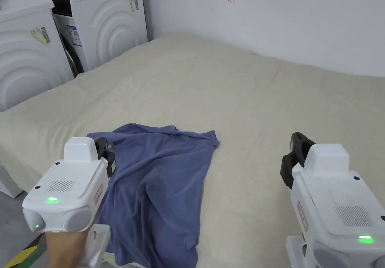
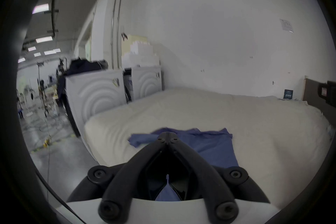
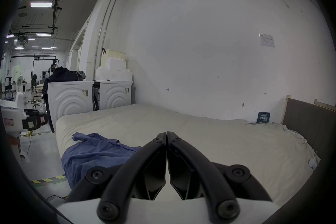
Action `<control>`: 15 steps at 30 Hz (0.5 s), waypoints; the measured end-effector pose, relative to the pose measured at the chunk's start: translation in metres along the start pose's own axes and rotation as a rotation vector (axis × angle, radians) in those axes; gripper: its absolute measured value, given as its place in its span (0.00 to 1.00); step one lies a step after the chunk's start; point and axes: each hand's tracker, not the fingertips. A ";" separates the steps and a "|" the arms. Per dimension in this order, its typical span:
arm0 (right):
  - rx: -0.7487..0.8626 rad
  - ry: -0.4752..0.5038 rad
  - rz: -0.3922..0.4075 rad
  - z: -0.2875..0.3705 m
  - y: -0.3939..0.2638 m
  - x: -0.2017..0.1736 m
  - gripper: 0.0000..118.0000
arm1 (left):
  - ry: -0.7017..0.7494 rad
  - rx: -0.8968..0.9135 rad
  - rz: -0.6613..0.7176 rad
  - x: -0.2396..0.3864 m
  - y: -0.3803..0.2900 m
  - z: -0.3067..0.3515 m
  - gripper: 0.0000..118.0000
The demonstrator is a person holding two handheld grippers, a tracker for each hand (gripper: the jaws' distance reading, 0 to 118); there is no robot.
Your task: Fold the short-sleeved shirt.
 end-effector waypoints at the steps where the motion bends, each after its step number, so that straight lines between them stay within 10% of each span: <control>1: -0.004 -0.005 0.000 0.000 -0.001 0.003 0.00 | -0.010 -0.040 0.026 -0.001 0.001 -0.011 0.00; 8: -0.033 -0.046 0.021 -0.010 -0.015 0.029 0.00 | -0.091 -0.403 -0.006 0.012 -0.010 -0.109 0.14; 13: -0.059 -0.071 0.030 -0.016 -0.024 0.045 0.00 | -0.127 -0.655 0.035 0.031 -0.025 -0.163 0.95; 15: -0.071 -0.085 0.036 -0.017 -0.028 0.050 0.00 | -0.095 -0.723 0.047 0.036 -0.036 -0.180 0.96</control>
